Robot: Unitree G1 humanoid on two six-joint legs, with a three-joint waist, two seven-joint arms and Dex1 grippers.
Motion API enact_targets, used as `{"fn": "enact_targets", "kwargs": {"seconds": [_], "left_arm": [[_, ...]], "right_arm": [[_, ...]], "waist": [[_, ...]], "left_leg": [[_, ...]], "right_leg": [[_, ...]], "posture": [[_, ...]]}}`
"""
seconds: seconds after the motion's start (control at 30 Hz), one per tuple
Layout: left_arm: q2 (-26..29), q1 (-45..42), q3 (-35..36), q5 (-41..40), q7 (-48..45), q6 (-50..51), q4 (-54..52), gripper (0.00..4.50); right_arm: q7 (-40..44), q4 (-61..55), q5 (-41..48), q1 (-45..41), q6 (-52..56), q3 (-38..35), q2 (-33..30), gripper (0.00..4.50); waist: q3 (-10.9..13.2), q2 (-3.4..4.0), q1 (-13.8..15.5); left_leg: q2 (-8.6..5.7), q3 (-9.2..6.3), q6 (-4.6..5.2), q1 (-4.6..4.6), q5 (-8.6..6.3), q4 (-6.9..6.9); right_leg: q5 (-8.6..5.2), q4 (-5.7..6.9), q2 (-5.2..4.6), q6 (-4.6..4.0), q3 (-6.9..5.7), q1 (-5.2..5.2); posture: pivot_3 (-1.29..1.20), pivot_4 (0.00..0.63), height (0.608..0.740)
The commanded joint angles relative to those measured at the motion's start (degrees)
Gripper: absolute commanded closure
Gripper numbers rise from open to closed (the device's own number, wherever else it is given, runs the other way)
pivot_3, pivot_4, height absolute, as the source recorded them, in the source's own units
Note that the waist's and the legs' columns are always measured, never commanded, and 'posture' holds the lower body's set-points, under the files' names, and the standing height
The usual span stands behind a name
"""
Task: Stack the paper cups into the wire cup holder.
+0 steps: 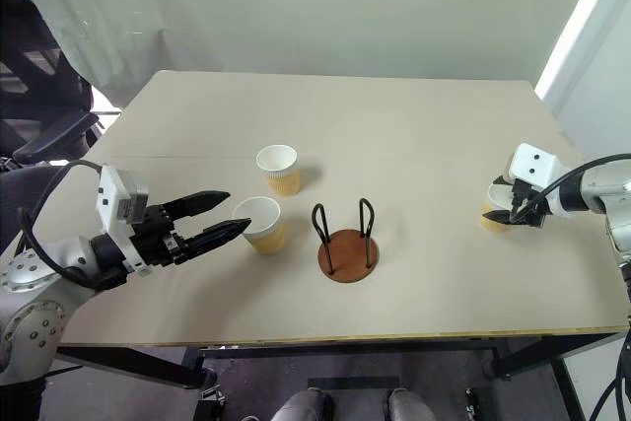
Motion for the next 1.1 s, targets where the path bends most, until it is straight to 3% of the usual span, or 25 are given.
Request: {"fn": "enact_targets", "kwargs": {"seconds": [0.03, 0.83, 0.93, 1.1], "left_arm": [[0.1, 0.4, 2.1, -0.8, 0.5, -0.2, -2.2, 0.92], [-0.1, 1.8, 2.7, -1.7, 2.3, 0.6, -4.4, 0.92], [0.1, 2.4, 3.2, -2.0, 2.7, 0.7, -4.8, 0.92], [0.1, 3.0, 3.5, -2.2, 3.0, 0.7, -5.2, 0.92]], "right_arm": [[0.6, 1.8, -0.8, -1.4, -1.4, -0.2, 0.3, 0.97], [-1.9, 10.2, -6.9, -2.6, -5.7, 1.2, 5.7, 0.97], [-2.3, 11.8, -7.5, -3.3, -6.7, 1.5, 6.2, 1.58], [-2.6, 14.1, -8.4, -4.6, -8.0, 1.5, 6.7, 3.31]], "waist": [[0.0, 0.00, 0.0], [0.0, 0.01, 0.0], [0.0, 0.01, -0.1], [0.0, 0.01, 0.0]], "left_leg": [[0.00, 0.01, 0.00, 0.00, 0.00, 0.00], [0.00, 0.00, -0.02, 0.04, -0.01, 0.01], [0.00, 0.00, -0.03, 0.04, -0.02, 0.00], [0.01, 0.00, -0.04, 0.04, -0.02, -0.01]], "right_leg": [[0.00, 0.01, 0.00, 0.00, 0.00, 0.00], [0.02, 0.09, 0.00, -0.10, -0.01, -0.01], [0.01, 0.09, 0.00, -0.10, -0.01, -0.01], [0.01, 0.09, 0.00, -0.12, -0.02, -0.02]], "posture": [[0.00, 0.150, 0.740], [0.00, 0.150, 0.740], [0.00, 0.150, 0.740], [0.00, 0.150, 0.740]]}}
